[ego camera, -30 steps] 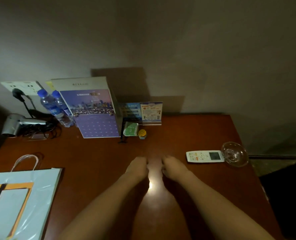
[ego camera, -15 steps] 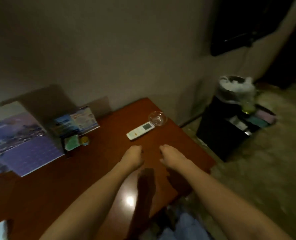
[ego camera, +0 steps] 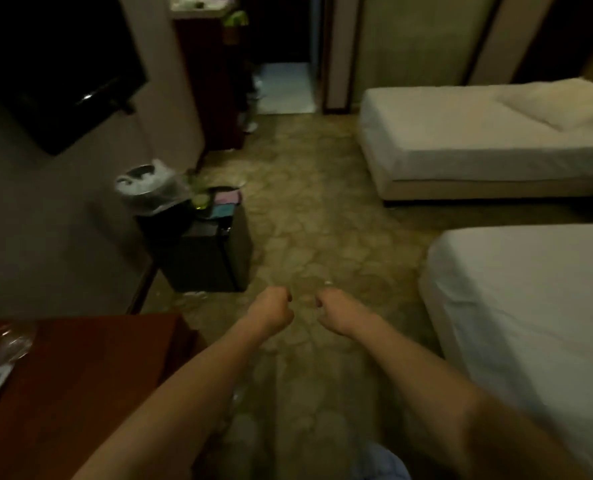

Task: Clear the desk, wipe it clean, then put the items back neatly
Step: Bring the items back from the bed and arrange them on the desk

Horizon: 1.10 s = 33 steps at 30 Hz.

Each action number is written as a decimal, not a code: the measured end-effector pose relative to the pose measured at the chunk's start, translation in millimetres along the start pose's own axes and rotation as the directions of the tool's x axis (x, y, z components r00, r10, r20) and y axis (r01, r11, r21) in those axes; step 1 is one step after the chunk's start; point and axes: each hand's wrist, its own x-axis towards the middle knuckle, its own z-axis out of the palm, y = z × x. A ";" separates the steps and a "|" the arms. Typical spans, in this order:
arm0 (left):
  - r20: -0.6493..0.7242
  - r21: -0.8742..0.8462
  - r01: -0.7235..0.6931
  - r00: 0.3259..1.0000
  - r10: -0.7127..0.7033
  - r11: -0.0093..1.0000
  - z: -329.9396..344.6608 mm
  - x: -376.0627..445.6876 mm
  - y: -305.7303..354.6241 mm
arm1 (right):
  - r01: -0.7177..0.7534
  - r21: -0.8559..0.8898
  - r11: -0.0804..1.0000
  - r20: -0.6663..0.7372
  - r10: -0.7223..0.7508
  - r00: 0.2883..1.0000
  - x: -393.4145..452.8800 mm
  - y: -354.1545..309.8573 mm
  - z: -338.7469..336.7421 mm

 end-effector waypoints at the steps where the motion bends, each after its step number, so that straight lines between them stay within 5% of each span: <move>1: 0.017 0.023 -0.051 0.999 0.050 0.998 6.0 10.7 29.0 | -0.043 0.016 0.999 -0.030 0.043 0.999 -10.6 27.0 -8.9; 7: 0.170 0.106 -0.299 0.945 0.279 0.948 59.9 76.3 203.4 | -0.287 0.090 0.954 -0.119 0.296 0.948 -72.5 201.0 -50.2; 13: 0.230 0.036 -0.557 0.813 0.536 0.830 120.4 102.1 370.1 | -0.527 0.148 0.837 -0.183 0.547 0.817 -145.7 336.2 -90.1; 21: 0.367 0.109 -0.732 0.659 0.657 0.673 208.6 127.6 512.7 | -0.698 0.299 0.651 -0.166 0.755 0.634 -224.2 437.2 -82.9; 33: 0.630 0.004 -0.874 0.379 0.678 0.486 332.7 181.5 712.3 | -0.800 0.563 0.209 0.017 0.964 0.264 -262.6 611.5 -85.6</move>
